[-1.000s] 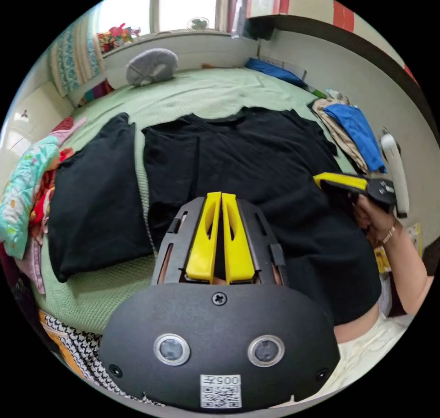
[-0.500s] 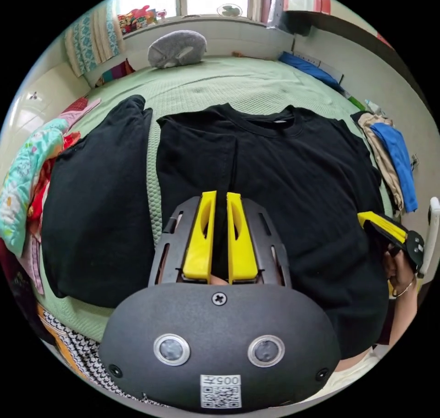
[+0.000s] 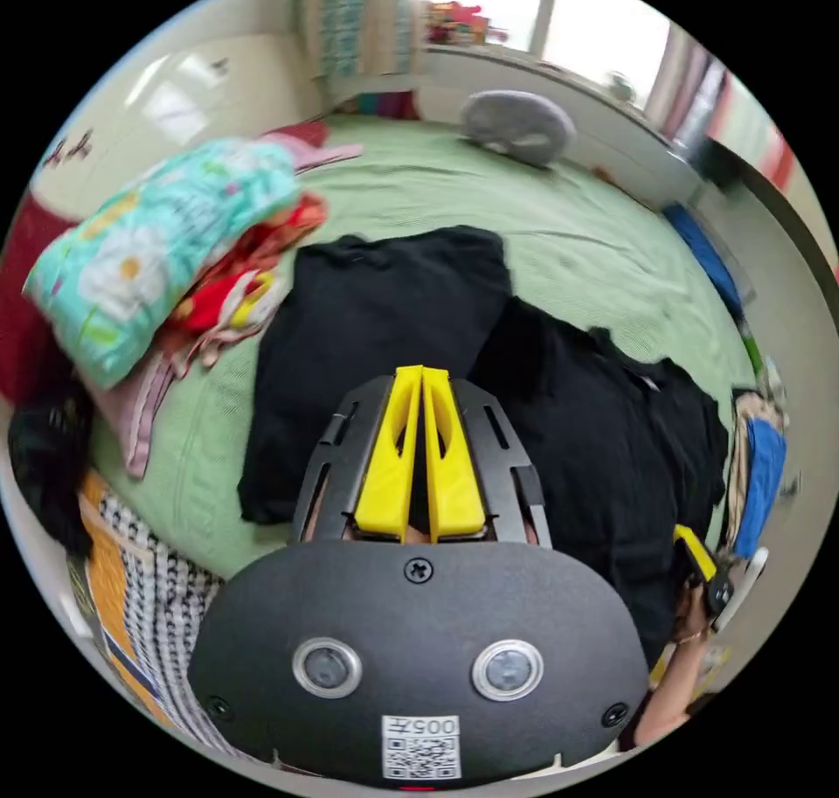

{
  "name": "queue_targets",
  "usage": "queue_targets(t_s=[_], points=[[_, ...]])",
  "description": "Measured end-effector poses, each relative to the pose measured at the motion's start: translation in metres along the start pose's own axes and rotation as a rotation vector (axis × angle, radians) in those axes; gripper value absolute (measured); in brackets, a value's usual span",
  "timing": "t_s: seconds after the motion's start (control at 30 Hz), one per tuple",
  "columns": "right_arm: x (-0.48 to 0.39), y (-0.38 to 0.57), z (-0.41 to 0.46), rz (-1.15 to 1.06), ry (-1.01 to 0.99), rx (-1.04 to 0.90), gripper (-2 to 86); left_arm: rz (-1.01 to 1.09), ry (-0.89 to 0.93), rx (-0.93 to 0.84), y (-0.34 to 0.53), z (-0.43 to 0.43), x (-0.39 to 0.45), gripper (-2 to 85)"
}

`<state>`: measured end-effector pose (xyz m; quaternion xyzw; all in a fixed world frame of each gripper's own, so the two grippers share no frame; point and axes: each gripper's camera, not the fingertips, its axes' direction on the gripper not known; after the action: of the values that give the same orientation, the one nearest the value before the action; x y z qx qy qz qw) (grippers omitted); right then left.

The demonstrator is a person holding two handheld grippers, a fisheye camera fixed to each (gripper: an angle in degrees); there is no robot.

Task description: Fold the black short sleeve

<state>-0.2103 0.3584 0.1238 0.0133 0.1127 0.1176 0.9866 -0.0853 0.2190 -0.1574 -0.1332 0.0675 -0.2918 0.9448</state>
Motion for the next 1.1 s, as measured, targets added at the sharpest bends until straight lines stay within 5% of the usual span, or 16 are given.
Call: queue_targets(t_s=[0.43,0.57,0.73,1.1], points=[[-0.012,-0.006,0.005,-0.038,0.049,-0.012,-0.9,0.458,0.165,-0.069,0.031,0.036,0.106,-0.6],[-0.009,-0.013,-0.005,-0.060,0.015,-0.031,-0.8,0.439,0.118,-0.126,0.033,0.062,0.118,-0.6],[0.019,-0.053,-0.041,-0.077,-0.010,0.205,-0.1,0.478,0.116,0.041,0.016,0.051,0.132,-0.5],[0.042,-0.193,0.068,-0.068,0.179,-0.003,-1.0,0.373,0.056,-0.087,-0.060,0.130,0.165,-0.5]])
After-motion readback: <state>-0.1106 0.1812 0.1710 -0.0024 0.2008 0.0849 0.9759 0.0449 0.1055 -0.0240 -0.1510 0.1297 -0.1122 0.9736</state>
